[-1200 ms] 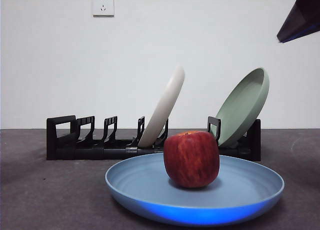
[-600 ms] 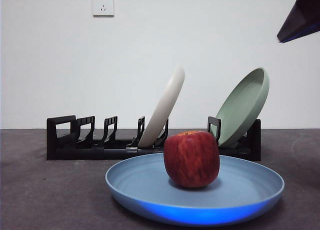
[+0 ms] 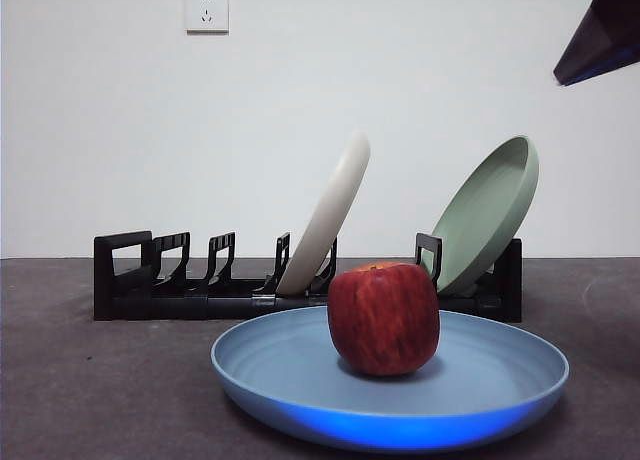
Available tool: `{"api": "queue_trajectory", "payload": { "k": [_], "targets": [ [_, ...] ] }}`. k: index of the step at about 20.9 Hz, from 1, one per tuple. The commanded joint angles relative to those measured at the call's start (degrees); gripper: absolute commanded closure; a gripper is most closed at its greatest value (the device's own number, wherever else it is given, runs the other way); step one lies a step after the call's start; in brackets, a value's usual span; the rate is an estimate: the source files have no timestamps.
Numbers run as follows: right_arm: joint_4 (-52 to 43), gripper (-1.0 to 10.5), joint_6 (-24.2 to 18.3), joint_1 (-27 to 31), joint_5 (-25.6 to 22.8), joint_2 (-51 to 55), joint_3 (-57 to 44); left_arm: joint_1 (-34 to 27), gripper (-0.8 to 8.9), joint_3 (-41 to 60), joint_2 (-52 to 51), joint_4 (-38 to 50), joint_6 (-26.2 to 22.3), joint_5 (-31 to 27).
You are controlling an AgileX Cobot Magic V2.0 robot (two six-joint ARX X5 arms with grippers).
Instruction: Take the blue plate from the plate rack,put the plate on the table,take the apple from the table,put the apple in the plate
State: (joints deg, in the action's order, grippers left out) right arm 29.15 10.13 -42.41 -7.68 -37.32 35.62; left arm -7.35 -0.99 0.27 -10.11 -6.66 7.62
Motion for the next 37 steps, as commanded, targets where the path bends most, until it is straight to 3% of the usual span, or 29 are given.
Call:
{"api": "queue_trajectory", "payload": {
  "k": [1, 16, 18, 20, 25, 29, 33, 37],
  "targets": [
    [-0.15, 9.5, 0.7, 0.0, -0.13, 0.0, -0.17, -0.2, 8.17, 0.81, -0.17, 0.24, -0.63, 0.2],
    [-0.07, 9.5, 0.7, 0.0, -0.15, 0.02, -0.17, -0.2, 8.17, 0.79, -0.09, 0.2, -0.63, 0.04],
    [0.28, 9.5, -2.82, 0.63, -1.4, 1.46, -0.22, -0.2, 8.17, 0.79, -0.09, 0.2, -0.63, 0.07],
    [0.35, 9.5, -8.26, 4.31, -3.04, 4.0, -0.22, -0.2, 8.17, 0.79, -0.09, 0.2, -0.63, 0.04],
    [-0.92, 9.5, -8.72, 24.17, 3.74, 11.8, -3.63, -0.2, 8.17, 0.79, -0.09, 0.2, -0.63, 0.02],
    [-8.17, 9.5, -8.76, 35.06, 10.19, 20.59, -11.87, -0.2, 8.17, 0.79, -0.09, 0.2, -0.63, 0.02],
    [-16.87, 9.5, -8.7, 37.24, 10.78, 30.58, -23.17, -0.2, 8.17, 0.79, -0.09, 0.2, -0.63, 0.02],
    [-18.56, 9.5, -8.7, 37.24, 10.67, 37.03, -30.42, -0.2, 8.17, 0.79, -0.09, 0.2, -0.63, 0.02]
  ]
}}
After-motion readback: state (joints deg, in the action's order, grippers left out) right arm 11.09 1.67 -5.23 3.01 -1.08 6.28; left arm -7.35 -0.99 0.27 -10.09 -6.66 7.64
